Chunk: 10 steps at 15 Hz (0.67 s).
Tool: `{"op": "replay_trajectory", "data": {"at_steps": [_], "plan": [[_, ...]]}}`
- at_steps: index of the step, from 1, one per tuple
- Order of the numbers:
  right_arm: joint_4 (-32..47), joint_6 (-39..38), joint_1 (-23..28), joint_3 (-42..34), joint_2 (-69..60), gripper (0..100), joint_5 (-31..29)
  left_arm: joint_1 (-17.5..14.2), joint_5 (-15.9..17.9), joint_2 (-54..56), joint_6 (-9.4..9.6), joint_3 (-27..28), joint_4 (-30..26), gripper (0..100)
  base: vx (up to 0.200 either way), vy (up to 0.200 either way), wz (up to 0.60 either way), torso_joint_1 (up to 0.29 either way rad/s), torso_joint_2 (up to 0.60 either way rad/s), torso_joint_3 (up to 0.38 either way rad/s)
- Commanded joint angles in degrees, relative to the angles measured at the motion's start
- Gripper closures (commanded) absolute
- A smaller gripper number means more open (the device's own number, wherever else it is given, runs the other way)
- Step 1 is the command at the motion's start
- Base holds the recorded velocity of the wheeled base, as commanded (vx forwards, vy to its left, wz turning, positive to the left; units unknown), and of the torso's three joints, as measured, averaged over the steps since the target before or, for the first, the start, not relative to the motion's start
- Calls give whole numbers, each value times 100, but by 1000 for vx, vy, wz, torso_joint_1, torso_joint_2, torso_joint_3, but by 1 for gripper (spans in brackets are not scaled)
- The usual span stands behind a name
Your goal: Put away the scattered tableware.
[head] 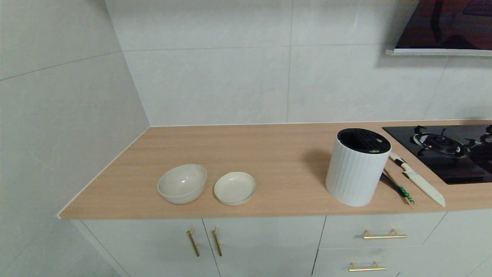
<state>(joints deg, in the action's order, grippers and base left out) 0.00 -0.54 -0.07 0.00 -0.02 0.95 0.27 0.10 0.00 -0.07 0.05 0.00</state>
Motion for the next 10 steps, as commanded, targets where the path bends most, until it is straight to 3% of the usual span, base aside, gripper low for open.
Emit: {"op": "replay_trajectory", "data": {"at_steps": [1, 10], "plan": [[0, 1, -1, 9, 2, 0, 2, 0, -1, 0, -1, 4, 0, 0, 0, 200, 0, 7, 2, 7], [0, 1, -1, 0, 2, 0, 2, 0, -1, 0, -1, 4, 0, 0, 0, 200, 0, 3, 2, 2]]}}
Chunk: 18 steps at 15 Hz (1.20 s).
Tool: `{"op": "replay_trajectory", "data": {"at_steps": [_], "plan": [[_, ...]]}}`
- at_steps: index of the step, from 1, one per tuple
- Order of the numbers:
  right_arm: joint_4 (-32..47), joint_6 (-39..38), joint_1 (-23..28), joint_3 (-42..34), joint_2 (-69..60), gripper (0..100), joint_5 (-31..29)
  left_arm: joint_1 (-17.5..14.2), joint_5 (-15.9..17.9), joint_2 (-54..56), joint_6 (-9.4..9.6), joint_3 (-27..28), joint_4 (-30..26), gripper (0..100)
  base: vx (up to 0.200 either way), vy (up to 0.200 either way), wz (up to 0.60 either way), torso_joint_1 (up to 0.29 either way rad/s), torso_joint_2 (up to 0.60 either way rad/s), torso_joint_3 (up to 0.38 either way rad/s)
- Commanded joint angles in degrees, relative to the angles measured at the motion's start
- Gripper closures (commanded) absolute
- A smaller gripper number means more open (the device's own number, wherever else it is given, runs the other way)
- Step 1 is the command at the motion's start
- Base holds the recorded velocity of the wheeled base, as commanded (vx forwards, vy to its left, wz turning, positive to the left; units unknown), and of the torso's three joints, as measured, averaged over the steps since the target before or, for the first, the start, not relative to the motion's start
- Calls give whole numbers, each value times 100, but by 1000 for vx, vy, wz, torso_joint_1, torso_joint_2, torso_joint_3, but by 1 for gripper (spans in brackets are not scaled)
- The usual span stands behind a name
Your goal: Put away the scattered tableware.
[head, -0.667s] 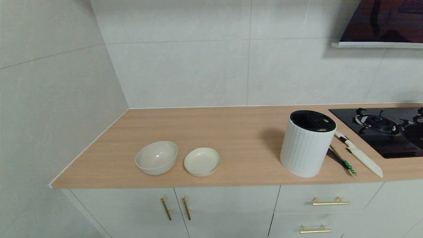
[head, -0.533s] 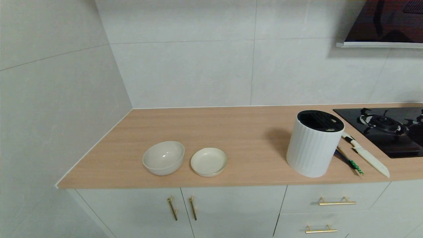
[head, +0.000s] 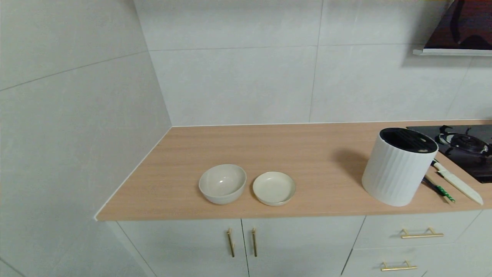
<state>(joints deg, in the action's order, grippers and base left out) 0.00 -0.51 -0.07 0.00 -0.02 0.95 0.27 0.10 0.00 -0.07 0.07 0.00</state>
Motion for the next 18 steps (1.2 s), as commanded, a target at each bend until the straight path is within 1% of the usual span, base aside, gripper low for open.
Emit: {"op": "replay_trajectory", "data": {"at_steps": [1, 3, 18], "plan": [[0, -2, -1, 0, 2, 0, 2, 0, -1, 0, -1, 1, 0, 0, 0, 200, 0, -2, -2, 2], [0, -2, -1, 0, 2, 0, 2, 0, -1, 0, -1, 1, 0, 0, 0, 200, 0, 7, 7, 0], [0, -10, -1, 0, 2, 0, -7, 0, -1, 0, 7, 1, 0, 0, 0, 0, 0, 0, 0, 0]]}}
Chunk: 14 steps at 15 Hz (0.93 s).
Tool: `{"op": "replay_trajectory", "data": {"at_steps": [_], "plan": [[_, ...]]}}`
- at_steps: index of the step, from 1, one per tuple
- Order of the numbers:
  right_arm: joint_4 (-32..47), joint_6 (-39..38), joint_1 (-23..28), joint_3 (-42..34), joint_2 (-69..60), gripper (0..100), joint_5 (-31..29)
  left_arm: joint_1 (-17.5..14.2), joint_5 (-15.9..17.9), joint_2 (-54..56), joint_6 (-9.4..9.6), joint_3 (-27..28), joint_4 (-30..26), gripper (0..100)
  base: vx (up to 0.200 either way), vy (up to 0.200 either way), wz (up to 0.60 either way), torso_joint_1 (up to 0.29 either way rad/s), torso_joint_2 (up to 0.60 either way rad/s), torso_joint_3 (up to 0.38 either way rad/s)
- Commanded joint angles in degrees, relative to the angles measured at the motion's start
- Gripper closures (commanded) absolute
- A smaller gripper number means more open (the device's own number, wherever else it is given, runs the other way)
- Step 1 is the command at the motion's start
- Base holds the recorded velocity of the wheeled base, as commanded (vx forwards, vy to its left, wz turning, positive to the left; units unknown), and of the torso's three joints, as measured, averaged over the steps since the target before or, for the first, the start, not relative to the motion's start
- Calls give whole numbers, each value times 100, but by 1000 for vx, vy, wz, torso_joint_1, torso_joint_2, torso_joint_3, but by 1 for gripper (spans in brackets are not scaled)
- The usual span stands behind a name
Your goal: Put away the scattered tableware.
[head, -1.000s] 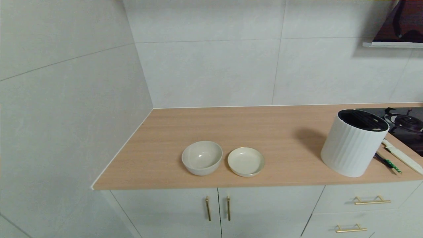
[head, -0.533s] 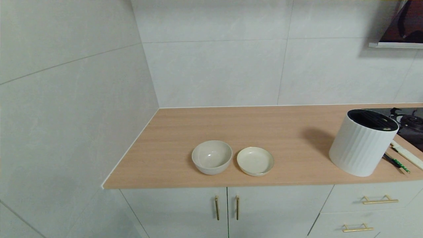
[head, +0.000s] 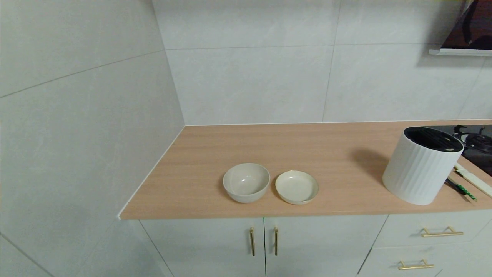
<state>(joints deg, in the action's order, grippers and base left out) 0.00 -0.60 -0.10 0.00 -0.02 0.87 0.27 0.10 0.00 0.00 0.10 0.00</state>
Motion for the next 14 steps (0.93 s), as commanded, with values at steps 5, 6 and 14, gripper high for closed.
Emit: {"op": "replay_trajectory", "data": {"at_steps": [5, 6, 14], "plan": [[0, -2, 1, 0, 2, 0, 1, 0, -1, 0, 0, -1, 0, 0, 0, 0, 0, -191, 409, 216], [0, -2, 1, 0, 2, 0, 1, 0, -1, 0, 0, -1, 0, 0, 0, 0, 0, -261, 535, 290], [0, -2, 1, 9, 2, 0, -7, 0, -1, 0, 0, -1, 0, 0, 0, 0, 0, -239, 538, 297]]}}
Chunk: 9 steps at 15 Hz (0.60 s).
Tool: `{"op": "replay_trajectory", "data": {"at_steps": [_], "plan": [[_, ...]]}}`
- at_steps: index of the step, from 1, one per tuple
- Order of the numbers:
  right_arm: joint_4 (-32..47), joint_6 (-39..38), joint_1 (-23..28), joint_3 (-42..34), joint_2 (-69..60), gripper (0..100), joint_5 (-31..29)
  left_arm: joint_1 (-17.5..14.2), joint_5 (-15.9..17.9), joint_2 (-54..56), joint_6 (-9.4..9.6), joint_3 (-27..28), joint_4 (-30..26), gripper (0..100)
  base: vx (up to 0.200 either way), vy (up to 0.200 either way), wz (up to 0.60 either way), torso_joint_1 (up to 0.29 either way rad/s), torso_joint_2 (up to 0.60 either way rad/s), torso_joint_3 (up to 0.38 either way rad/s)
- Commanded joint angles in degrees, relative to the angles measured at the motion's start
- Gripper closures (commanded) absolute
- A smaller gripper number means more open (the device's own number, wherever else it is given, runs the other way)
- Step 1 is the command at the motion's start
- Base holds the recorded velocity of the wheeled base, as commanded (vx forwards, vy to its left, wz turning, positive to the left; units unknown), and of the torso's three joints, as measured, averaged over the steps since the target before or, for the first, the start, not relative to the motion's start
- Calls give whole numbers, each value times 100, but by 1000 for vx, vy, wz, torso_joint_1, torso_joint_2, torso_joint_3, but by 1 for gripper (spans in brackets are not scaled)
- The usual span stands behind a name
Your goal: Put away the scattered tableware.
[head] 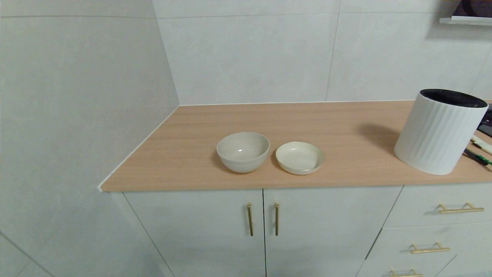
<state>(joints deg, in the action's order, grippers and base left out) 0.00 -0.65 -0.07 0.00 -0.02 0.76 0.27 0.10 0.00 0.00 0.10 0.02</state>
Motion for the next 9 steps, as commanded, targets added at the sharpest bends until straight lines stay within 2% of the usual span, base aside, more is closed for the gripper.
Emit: {"op": "replay_trajectory", "data": {"at_steps": [1, 9], "plan": [[0, 3, -1, 0, 2, 0, 4, 0, -1, 0, 0, -1, -2, 0, 0, 0, 0, -217, 515, 295], [0, -6, -1, 0, 2, 0, 4, 0, -1, 0, 0, -1, -2, 0, 0, 0, 0, -194, 490, 290]]}}
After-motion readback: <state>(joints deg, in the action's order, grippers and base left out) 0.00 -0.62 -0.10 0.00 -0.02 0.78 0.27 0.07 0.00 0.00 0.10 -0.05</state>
